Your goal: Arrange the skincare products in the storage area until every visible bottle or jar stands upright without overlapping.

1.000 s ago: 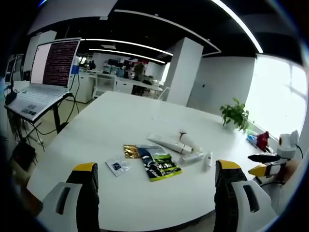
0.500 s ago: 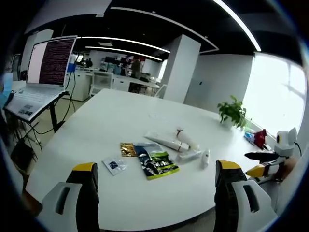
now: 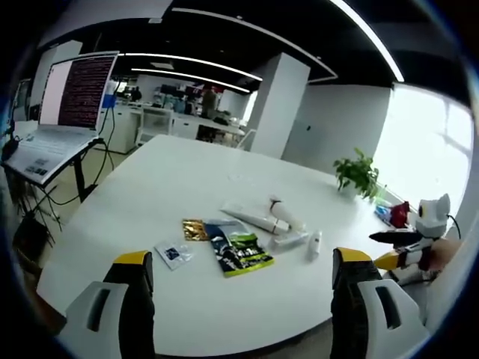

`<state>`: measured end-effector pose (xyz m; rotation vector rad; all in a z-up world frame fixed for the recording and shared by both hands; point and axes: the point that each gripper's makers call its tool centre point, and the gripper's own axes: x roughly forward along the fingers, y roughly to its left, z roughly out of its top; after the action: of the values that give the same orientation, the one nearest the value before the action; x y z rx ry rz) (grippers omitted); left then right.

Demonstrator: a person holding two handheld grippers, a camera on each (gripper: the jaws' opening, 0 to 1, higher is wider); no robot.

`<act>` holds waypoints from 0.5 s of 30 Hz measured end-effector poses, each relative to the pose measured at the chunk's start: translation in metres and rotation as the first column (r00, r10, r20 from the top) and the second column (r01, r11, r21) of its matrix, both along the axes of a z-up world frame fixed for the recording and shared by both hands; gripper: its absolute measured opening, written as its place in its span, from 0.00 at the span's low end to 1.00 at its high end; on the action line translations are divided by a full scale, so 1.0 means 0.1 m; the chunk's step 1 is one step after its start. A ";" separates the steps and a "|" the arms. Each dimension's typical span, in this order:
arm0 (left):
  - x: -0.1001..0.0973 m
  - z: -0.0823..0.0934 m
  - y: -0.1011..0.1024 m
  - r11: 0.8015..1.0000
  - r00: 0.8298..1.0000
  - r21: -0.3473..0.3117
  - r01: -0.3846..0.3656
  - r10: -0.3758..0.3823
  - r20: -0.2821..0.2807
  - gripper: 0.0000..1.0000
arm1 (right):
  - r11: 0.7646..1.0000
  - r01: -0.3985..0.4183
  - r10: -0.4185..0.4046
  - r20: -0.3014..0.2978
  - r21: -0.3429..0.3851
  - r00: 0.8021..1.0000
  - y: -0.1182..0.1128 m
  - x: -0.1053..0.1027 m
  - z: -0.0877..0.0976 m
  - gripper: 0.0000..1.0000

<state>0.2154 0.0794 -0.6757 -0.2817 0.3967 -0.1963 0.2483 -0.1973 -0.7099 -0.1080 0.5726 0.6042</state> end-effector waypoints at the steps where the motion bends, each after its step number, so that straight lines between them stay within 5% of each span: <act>1: 0.00 0.00 -0.01 1.000 1.000 0.000 0.002 -0.002 0.001 0.92 | 1.000 0.000 0.000 -0.003 -0.004 1.000 -0.01 0.03 -0.01 0.90; 15: 0.01 -0.03 -0.01 1.000 1.000 -0.006 0.002 -0.002 -0.024 0.90 | 0.997 -0.030 0.027 -0.044 -0.065 0.999 0.03 0.58 -0.10 0.80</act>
<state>0.2162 0.0783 -0.6787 -0.2893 0.4201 -0.1964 0.3061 -0.1948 -0.7200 -0.1654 0.6341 0.6166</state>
